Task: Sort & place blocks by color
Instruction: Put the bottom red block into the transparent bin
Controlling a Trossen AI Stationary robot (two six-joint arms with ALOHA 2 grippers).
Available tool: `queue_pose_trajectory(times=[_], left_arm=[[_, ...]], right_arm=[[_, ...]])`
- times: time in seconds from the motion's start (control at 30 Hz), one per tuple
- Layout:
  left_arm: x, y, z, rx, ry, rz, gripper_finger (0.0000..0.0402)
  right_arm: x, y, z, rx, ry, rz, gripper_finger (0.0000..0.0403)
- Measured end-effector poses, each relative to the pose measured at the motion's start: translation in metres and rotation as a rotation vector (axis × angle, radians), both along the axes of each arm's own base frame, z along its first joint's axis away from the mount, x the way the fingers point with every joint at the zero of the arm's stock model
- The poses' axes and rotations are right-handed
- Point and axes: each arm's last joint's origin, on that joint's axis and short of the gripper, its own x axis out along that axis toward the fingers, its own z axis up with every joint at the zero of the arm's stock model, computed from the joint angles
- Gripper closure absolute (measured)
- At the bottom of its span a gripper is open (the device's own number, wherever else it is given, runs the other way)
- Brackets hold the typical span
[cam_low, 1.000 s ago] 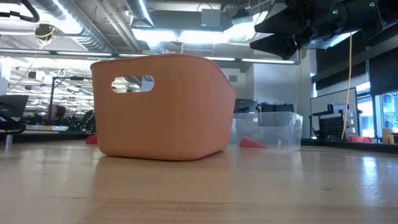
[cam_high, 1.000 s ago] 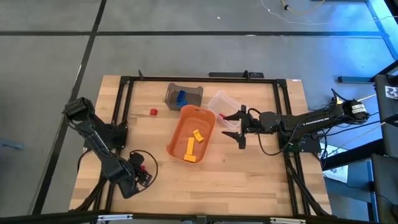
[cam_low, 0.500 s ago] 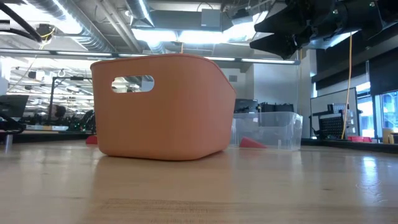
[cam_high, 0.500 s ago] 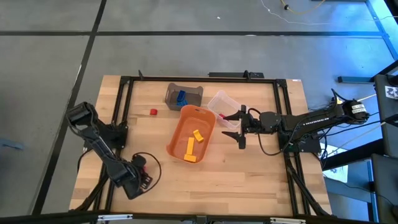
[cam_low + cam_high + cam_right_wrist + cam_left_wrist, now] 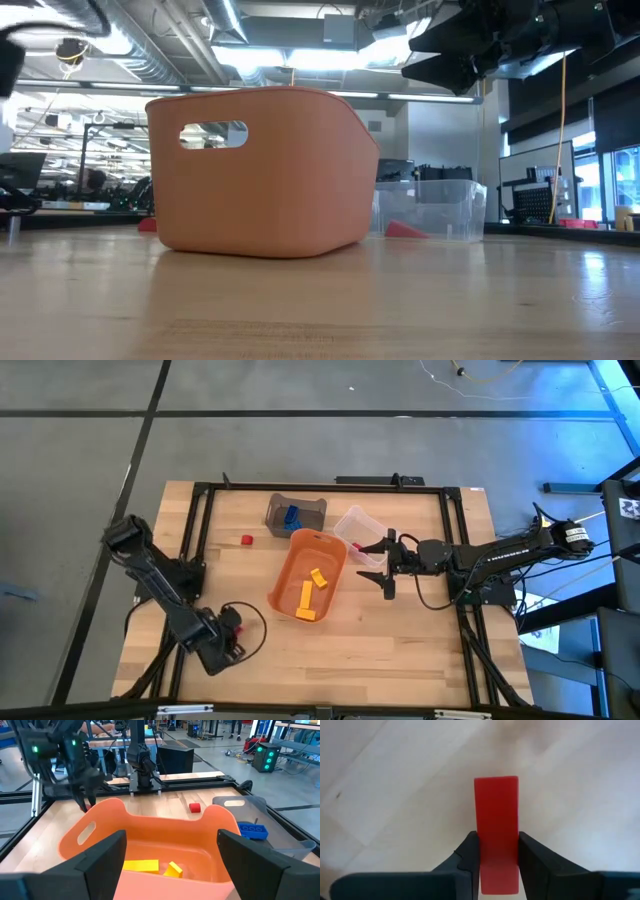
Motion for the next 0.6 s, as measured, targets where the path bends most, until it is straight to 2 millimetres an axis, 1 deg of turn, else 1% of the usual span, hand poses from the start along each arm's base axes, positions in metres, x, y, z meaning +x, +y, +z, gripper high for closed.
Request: queue_pose_trajectory(times=[0.1, 0.2, 0.27, 0.37, 0.47, 0.6], left_arm=[[-0.003, 0.006, 0.023, -0.026, -0.122, -0.025, 0.0314], [-0.005, 0.018, 0.049, 0.007, -0.31, -0.037, 0.0314], [-0.005, 0.03, 0.066, 0.067, -0.44, -0.055, 0.0314], [-0.001, 0.05, 0.085, 0.238, -0.585, -0.099, 0.0314], [0.01, 0.071, 0.098, 0.411, -0.648, -0.167, 0.0314], [0.038, 0.099, 0.11, 0.575, -0.671, -0.247, 0.0314]], right_arm=[[0.0, 0.0, 0.0, 0.0, 0.0, 0.0, 0.0091], [0.0, 0.0, 0.0, 0.0, 0.0, 0.0, 0.0091], [0.0, 0.0, 0.0, 0.0, 0.0, 0.0, 0.0091], [0.0, 0.0, 0.0, 0.0, 0.0, 0.0, 0.0091], [0.0, 0.0, 0.0, 0.0, 0.0, -0.001, 0.0091], [0.0, 0.0, 0.0, 0.0, -0.002, -0.001, 0.0091]])
